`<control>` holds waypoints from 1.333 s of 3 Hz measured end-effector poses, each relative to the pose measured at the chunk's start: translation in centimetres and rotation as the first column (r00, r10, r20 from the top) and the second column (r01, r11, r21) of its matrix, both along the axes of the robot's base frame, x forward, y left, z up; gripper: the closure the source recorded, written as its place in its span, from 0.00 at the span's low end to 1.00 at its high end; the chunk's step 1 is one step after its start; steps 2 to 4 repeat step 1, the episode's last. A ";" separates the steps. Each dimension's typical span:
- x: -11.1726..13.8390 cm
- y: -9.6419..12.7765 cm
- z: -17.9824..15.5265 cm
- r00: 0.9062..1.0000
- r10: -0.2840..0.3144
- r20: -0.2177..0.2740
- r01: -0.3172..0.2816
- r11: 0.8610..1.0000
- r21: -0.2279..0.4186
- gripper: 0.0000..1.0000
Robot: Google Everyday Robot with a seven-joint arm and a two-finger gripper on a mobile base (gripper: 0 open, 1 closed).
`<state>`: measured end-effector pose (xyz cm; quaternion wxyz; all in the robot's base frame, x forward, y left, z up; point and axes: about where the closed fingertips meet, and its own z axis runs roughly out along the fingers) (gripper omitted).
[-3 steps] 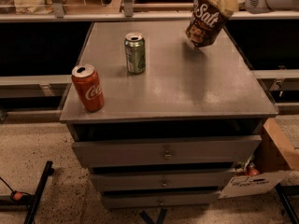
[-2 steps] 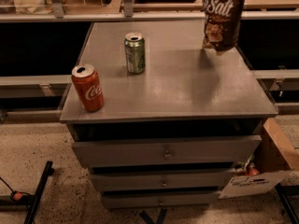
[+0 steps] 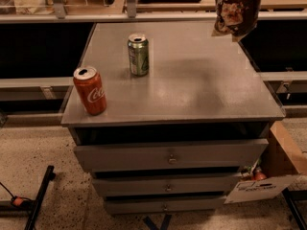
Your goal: Pick brown chip bag
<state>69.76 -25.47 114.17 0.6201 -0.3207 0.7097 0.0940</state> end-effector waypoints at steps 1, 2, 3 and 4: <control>-0.3 0.2 0.2 1.000 0.014 0.007 -0.014 1.000 -0.011 1.00; -0.3 0.2 0.2 1.000 0.014 0.007 -0.014 1.000 -0.011 1.00; -0.3 0.2 0.2 1.000 0.014 0.007 -0.014 1.000 -0.011 1.00; -0.3 0.2 0.2 1.000 0.014 0.007 -0.014 1.000 -0.011 1.00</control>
Offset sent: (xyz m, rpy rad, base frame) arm 0.0000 0.0000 0.0000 0.0000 0.0000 0.0000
